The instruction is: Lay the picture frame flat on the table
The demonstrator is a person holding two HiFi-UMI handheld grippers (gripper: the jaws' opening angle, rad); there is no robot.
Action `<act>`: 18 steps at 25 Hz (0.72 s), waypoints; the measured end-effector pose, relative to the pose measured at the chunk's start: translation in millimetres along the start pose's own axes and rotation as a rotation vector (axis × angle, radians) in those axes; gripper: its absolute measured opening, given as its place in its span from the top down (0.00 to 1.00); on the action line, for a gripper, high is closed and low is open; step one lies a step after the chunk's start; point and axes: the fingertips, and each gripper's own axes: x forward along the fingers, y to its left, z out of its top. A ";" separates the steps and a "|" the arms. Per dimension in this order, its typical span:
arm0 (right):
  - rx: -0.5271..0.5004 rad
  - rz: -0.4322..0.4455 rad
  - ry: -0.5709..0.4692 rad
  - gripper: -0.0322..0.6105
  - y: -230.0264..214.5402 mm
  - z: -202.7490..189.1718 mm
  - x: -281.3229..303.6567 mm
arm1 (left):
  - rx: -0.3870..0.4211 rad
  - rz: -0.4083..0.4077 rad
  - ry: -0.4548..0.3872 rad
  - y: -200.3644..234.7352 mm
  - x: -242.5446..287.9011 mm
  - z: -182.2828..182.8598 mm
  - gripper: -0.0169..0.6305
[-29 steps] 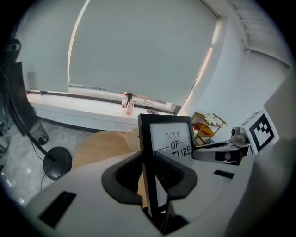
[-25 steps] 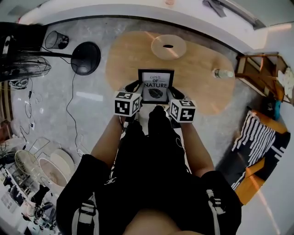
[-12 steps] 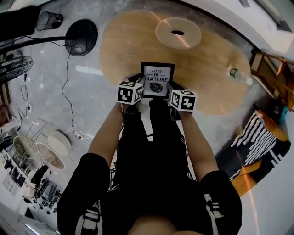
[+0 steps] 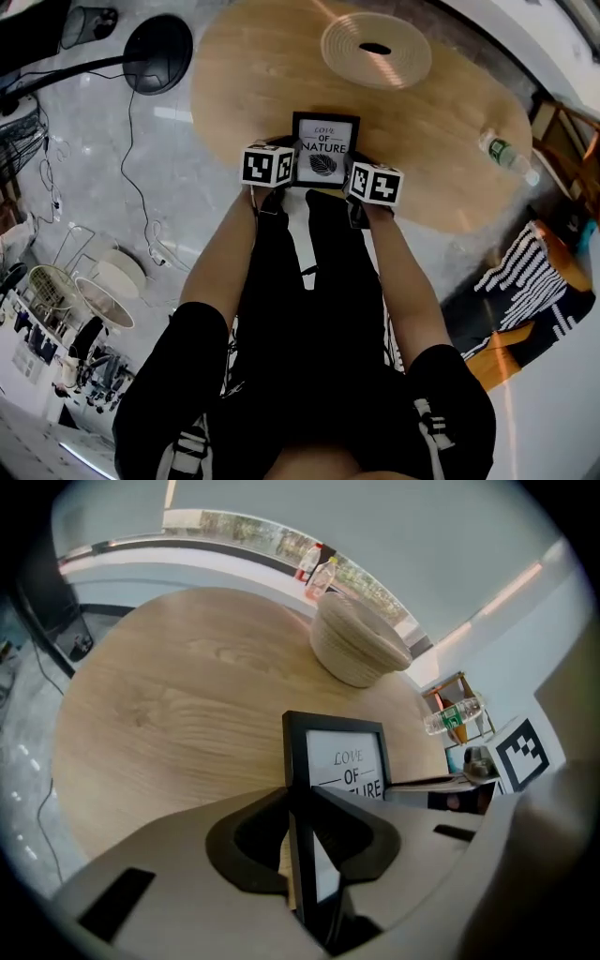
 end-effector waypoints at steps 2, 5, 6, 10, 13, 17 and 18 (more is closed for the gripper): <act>-0.003 -0.017 0.012 0.81 -0.3 1.7 8.5 | -0.030 0.010 0.001 7.6 4.4 -0.6 0.84; -0.018 -0.045 0.022 0.81 2.6 4.6 18.2 | -0.028 0.042 0.014 19.4 14.2 -5.6 0.83; -0.029 -0.056 0.020 0.80 3.4 5.6 20.0 | -0.023 0.058 0.019 22.1 15.9 -5.3 0.83; -0.075 -0.074 -0.021 0.80 8.2 11.1 28.0 | 0.054 0.105 0.007 30.0 17.9 -0.7 0.78; -0.079 -0.064 -0.058 0.75 11.9 16.4 18.9 | 0.106 0.116 -0.034 29.4 2.6 8.0 0.68; -0.083 -0.078 -0.174 0.76 30.6 40.5 -24.2 | 0.140 0.113 -0.146 17.7 -49.3 34.5 0.71; -0.089 -0.078 -0.216 0.78 39.6 48.6 -39.6 | 0.154 0.124 -0.185 14.1 -67.3 43.1 0.74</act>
